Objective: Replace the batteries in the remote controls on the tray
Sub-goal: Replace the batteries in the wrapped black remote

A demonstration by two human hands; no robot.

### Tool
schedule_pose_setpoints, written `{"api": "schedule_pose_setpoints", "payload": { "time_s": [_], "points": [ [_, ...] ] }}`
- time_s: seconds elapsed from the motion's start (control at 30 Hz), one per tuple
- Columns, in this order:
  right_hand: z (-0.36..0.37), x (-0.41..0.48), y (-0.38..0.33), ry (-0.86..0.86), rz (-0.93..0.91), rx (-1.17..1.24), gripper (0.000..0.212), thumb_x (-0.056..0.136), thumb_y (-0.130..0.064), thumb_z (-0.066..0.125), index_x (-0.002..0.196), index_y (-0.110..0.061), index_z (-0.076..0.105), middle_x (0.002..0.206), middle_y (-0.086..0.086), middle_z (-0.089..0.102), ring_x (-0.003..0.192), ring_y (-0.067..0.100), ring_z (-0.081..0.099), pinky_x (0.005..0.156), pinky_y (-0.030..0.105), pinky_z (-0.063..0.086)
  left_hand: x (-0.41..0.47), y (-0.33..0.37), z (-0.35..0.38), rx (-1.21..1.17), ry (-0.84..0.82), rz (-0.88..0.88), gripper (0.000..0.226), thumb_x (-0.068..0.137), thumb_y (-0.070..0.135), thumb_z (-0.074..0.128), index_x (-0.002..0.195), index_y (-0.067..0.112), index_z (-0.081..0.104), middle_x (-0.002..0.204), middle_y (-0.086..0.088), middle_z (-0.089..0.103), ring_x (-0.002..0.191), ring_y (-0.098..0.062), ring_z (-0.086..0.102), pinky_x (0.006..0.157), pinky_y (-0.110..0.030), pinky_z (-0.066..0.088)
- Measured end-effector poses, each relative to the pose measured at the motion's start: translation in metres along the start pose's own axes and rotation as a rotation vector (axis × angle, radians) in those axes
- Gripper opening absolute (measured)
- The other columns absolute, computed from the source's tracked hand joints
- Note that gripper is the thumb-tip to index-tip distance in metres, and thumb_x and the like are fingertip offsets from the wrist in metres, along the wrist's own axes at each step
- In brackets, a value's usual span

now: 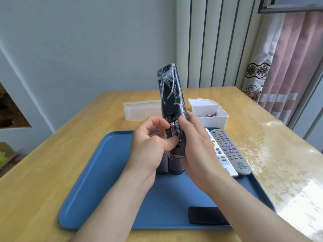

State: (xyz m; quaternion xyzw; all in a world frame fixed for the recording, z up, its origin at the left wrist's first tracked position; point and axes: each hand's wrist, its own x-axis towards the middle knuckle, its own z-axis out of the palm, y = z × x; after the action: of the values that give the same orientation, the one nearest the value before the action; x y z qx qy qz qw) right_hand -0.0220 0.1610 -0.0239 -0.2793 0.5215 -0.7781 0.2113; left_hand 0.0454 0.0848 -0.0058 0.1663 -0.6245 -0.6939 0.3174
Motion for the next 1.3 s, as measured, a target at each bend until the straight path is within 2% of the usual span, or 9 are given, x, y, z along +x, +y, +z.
{"api": "schedule_pose_setpoints", "payload": {
  "time_s": [0.13, 0.3, 0.4, 0.53, 0.63, 0.77, 0.9, 1.1, 1.3],
  "points": [
    [0.001, -0.002, 0.000, -0.031, 0.030, 0.005, 0.023, 0.099, -0.016, 0.048, 0.110, -0.029, 0.062, 0.110, 0.014, 0.067, 0.094, 0.022, 0.065, 0.067, 0.034, 0.047, 0.001, -0.003, -0.001, -0.037, 0.025, -0.023, 0.038, 0.073, -0.022, 0.059, 0.077, 0.015, 0.060, 0.094, -0.004, 0.068, 0.087, -0.030, 0.067, 0.078, -0.039, 0.055],
    [-0.003, 0.002, -0.007, -0.118, 0.080, 0.052, 0.027, 0.096, -0.002, 0.050, 0.117, -0.015, 0.061, 0.090, 0.011, 0.066, 0.079, 0.021, 0.064, 0.061, 0.032, 0.051, 0.005, 0.004, -0.010, -0.181, -0.086, -0.075, 0.027, 0.068, -0.010, 0.055, 0.085, 0.011, 0.056, 0.073, 0.000, 0.061, 0.054, -0.010, 0.056, 0.046, -0.017, 0.042],
    [-0.010, 0.005, -0.014, -0.154, 0.133, 0.130, 0.029, 0.097, 0.001, 0.049, 0.121, -0.009, 0.060, 0.093, 0.015, 0.066, 0.083, 0.029, 0.065, 0.081, 0.046, 0.057, 0.005, 0.005, -0.010, -0.232, -0.138, -0.077, 0.018, 0.077, 0.000, 0.058, 0.089, 0.012, 0.056, 0.079, -0.003, 0.057, 0.051, -0.009, 0.046, 0.049, -0.018, 0.043],
    [-0.021, 0.007, -0.024, -0.071, 0.111, 0.112, 0.030, 0.096, 0.005, 0.046, 0.121, -0.005, 0.060, 0.099, 0.019, 0.068, 0.079, 0.027, 0.067, 0.059, 0.034, 0.057, 0.003, -0.003, -0.006, 0.275, -0.096, 0.092, 0.024, 0.077, 0.018, 0.070, 0.089, 0.018, 0.049, 0.084, 0.003, 0.062, 0.067, -0.008, 0.057, 0.070, -0.027, 0.050],
    [-0.033, 0.008, -0.030, 0.018, 0.097, 0.100, 0.028, 0.095, 0.005, 0.045, 0.118, -0.004, 0.059, 0.098, 0.021, 0.067, 0.075, 0.033, 0.065, 0.068, 0.038, 0.058, -0.002, -0.005, -0.008, 0.800, -0.180, 0.293, 0.032, 0.069, 0.036, 0.078, 0.081, 0.028, 0.049, 0.091, 0.016, 0.052, 0.079, 0.005, 0.047, 0.074, -0.016, 0.041],
    [-0.050, 0.004, -0.033, 0.095, 0.110, 0.107, 0.027, 0.096, 0.002, 0.045, 0.116, -0.007, 0.061, 0.098, 0.023, 0.067, 0.067, 0.030, 0.065, 0.067, 0.035, 0.059, -0.015, 0.000, -0.001, 1.038, -0.622, 0.292, 0.027, 0.065, 0.046, 0.082, 0.078, 0.033, 0.063, 0.080, 0.026, 0.052, 0.073, 0.010, 0.048, 0.061, -0.008, 0.032],
    [-0.054, -0.002, -0.033, 0.081, 0.156, 0.103, 0.022, 0.099, -0.007, 0.048, 0.116, -0.005, 0.061, 0.092, 0.023, 0.068, 0.064, 0.030, 0.065, 0.063, 0.036, 0.059, -0.025, -0.014, 0.013, 1.188, -0.922, 0.236, 0.045, 0.069, 0.050, 0.079, 0.109, 0.039, 0.064, 0.092, 0.018, 0.058, 0.075, 0.006, 0.049, 0.065, -0.015, 0.038],
    [-0.050, -0.004, -0.029, 0.115, 0.183, 0.124, 0.024, 0.101, -0.020, 0.047, 0.110, -0.005, 0.063, 0.092, 0.022, 0.070, 0.064, 0.030, 0.065, 0.062, 0.036, 0.057, -0.024, -0.016, 0.014, 0.902, -0.910, 0.114, 0.019, 0.075, 0.018, 0.080, 0.082, 0.027, 0.065, 0.068, 0.011, 0.060, 0.051, 0.001, 0.048, 0.055, -0.013, 0.039],
    [-0.042, -0.008, -0.027, 0.055, 0.199, 0.157, 0.044, 0.104, -0.039, 0.036, 0.110, -0.008, 0.066, 0.084, 0.013, 0.071, 0.066, 0.023, 0.066, 0.061, 0.034, 0.054, -0.003, 0.007, -0.008, -0.064, -0.383, 0.119, 0.040, 0.078, 0.006, 0.068, 0.111, 0.028, 0.065, 0.069, -0.010, 0.057, 0.045, -0.014, 0.051, 0.043, -0.019, 0.043]
  ]
}}
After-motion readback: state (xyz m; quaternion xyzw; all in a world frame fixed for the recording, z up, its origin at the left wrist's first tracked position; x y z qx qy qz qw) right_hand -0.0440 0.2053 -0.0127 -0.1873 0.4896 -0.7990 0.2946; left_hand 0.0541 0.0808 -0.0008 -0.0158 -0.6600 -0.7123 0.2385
